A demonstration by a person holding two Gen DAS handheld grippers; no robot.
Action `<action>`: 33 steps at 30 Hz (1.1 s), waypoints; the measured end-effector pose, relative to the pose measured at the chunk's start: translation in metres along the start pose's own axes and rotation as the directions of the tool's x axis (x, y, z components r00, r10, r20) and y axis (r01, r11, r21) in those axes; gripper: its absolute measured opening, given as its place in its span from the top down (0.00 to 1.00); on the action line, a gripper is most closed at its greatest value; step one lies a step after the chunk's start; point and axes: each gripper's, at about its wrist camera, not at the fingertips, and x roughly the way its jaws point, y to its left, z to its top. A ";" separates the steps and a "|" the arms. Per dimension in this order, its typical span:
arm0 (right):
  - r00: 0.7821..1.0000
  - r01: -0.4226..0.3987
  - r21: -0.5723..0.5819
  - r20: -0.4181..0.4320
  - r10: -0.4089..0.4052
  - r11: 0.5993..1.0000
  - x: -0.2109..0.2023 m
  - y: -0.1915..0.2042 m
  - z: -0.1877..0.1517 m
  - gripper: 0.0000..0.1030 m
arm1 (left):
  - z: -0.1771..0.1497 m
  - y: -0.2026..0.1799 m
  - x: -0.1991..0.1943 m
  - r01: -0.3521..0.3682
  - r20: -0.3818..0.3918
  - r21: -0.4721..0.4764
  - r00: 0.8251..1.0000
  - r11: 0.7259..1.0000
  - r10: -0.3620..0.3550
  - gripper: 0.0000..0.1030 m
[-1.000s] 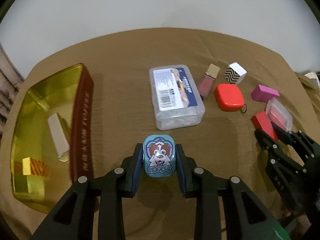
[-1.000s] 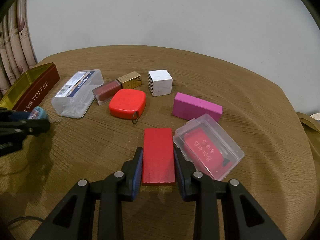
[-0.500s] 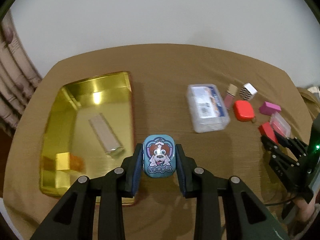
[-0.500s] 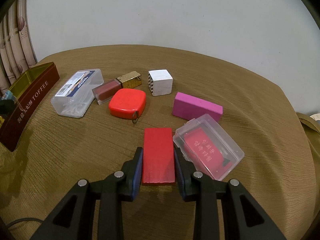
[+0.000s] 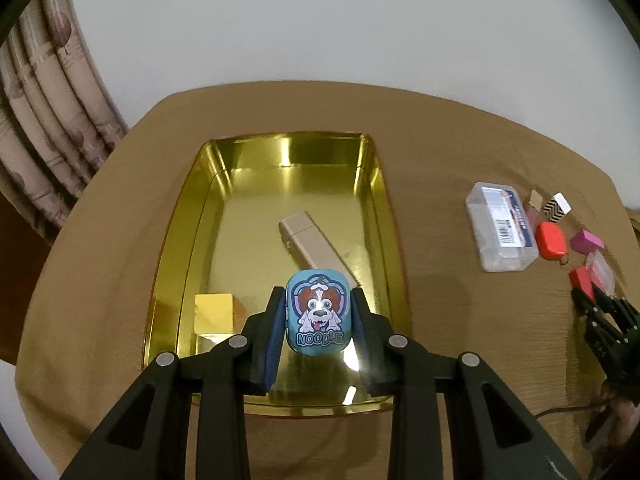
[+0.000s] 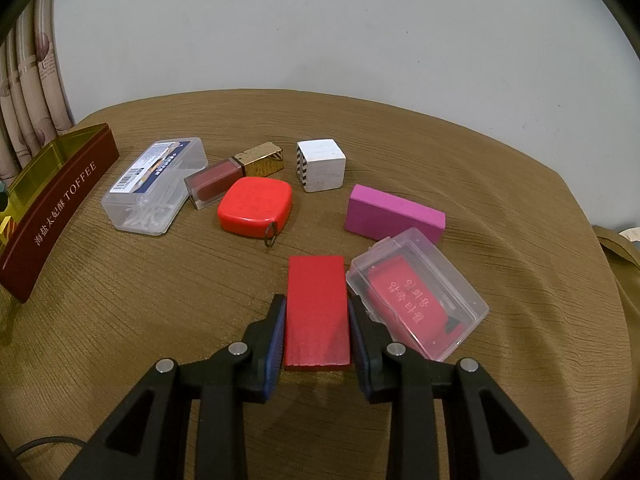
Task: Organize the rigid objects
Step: 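Carry the mint tin with the left gripper and lower it into the gold tin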
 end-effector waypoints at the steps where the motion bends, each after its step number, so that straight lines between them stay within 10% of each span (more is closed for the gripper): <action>1: 1.000 0.000 0.000 0.000 0.000 1.000 0.000 0.000 0.000 0.70 | -0.001 0.003 0.002 -0.005 0.001 -0.007 1.000 1.000 0.005 0.73; 33: 1.000 0.003 -0.006 0.000 -0.003 1.000 0.000 0.000 0.000 0.70 | -0.017 0.022 0.055 -0.063 -0.100 0.010 0.993 0.998 0.064 0.73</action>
